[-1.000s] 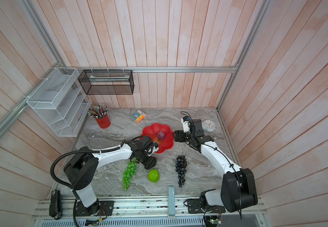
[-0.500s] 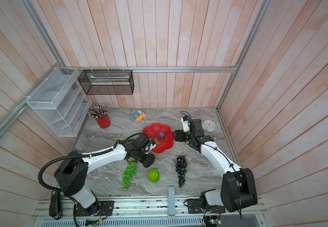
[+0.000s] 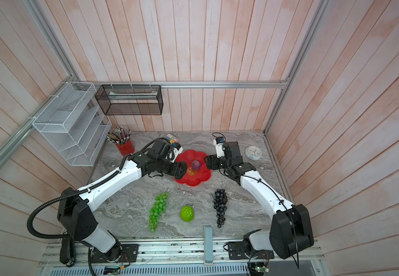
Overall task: Arrange fruit in a fruit bowl
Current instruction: Pick up the fruit from the center of the table, then place the fruit in the fruit bowl.
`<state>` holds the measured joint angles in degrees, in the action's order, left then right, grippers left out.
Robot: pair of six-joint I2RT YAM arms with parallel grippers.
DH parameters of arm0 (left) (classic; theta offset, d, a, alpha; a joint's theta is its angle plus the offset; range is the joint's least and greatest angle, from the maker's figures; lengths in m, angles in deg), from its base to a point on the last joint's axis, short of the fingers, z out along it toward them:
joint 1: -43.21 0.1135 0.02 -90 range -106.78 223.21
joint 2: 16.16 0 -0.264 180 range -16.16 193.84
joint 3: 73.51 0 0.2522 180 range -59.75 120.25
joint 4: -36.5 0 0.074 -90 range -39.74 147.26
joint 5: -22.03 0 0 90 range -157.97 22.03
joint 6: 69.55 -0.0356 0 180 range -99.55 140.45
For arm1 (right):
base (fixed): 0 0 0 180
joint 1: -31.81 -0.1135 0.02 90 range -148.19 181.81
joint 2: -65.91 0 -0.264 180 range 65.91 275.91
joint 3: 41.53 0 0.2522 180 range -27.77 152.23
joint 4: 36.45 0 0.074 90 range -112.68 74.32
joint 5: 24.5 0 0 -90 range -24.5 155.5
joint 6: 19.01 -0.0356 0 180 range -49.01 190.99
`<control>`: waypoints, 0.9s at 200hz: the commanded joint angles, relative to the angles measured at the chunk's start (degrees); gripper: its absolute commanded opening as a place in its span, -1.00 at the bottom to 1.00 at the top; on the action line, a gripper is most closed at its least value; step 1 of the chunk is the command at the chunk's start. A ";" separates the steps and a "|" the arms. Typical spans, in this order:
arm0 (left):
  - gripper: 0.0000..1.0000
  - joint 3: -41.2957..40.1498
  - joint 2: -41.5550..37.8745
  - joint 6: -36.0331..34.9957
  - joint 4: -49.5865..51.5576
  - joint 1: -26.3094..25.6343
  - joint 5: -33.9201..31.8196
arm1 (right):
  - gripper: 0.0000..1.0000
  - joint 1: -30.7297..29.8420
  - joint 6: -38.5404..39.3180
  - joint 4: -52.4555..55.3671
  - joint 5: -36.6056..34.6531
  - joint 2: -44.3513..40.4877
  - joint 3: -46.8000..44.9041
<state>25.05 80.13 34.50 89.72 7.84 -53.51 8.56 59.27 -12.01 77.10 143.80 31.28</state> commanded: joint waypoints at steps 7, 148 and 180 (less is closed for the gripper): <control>-0.29 7.80 8.88 1.55 -0.90 2.98 -0.31 | 0.53 -1.73 0.66 0.87 -2.29 -1.47 0.55; -0.37 21.86 31.83 2.65 -4.23 4.96 -0.35 | 0.56 -2.24 -0.40 -0.24 -2.51 -2.26 -5.43; -0.34 19.45 31.98 3.42 -6.95 4.88 -0.59 | 0.56 -2.25 -0.58 -0.24 -1.85 -1.86 -6.05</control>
<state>46.10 111.26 37.03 85.61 12.82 -53.46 6.55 58.96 -11.99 75.20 141.27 26.25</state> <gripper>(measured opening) 0.533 0.779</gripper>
